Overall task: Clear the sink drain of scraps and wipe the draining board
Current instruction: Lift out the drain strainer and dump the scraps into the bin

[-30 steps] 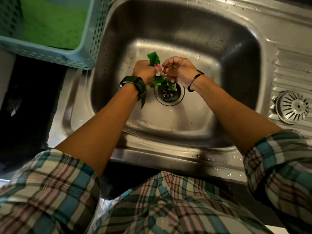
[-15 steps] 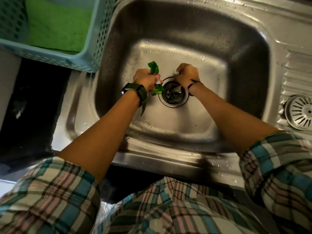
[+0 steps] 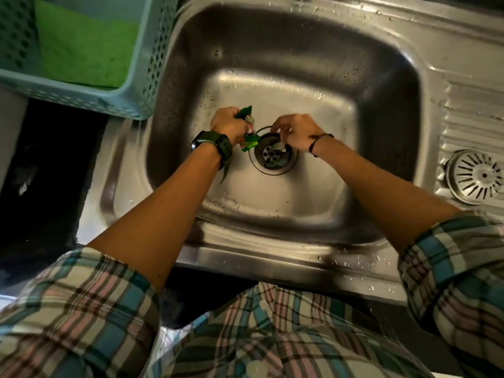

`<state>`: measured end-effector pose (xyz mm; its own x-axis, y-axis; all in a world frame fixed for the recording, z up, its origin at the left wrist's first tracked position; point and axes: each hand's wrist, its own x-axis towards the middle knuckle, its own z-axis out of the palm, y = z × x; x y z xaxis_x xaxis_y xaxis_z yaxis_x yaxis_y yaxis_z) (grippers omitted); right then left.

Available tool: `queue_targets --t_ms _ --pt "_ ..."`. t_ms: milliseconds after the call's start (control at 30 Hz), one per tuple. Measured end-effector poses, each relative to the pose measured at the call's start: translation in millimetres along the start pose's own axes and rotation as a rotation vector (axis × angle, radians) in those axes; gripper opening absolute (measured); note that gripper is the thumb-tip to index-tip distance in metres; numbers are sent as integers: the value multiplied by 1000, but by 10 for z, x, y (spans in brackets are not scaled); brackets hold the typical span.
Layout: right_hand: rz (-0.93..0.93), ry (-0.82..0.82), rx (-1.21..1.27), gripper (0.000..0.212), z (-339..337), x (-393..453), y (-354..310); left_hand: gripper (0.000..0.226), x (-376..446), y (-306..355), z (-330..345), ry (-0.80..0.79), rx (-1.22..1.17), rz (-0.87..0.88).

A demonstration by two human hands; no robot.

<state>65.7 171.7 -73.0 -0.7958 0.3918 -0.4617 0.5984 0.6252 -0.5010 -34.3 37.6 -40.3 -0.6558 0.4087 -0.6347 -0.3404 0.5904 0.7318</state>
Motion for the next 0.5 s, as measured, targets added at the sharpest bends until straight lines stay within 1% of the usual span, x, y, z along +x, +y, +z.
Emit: queue_targets --t_ms 33,67,100,133,233,300,333,400,433,467,500 --pt "-79 -60 -280 35 85 9 63 33 7 -26 -5 0 -9 -8" --pt "-134 -117 -481 37 159 11 125 34 13 -53 -7 -2 -18 -18" --pt "-173 -141 -612 37 218 1 174 34 18 -76 -5 -6 -25 -24" --pt "-200 -132 -681 36 263 -7 206 34 21 -94 -7 -12 -23 -30" --pt "-231 -66 -686 38 314 -3 267 30 40 -136 -6 -25 -3 -34" --pt "-181 -27 -575 36 303 -1 234 26 29 -129 3 -31 2 -34" --pt "-137 19 -455 32 266 3 202 26 25 -123 9 -31 -1 -35" --pt "-57 132 -108 20 132 5 111 26 11 -102 25 -25 -8 -39" --pt "-32 158 69 16 48 -3 51 27 5 -89 36 -25 -5 -40" --pt "-28 154 218 13 -32 -30 -23 27 -6 -68 54 -33 4 -43" --pt "-44 133 308 12 -102 -69 -107 27 -26 -39 76 -54 11 -46"
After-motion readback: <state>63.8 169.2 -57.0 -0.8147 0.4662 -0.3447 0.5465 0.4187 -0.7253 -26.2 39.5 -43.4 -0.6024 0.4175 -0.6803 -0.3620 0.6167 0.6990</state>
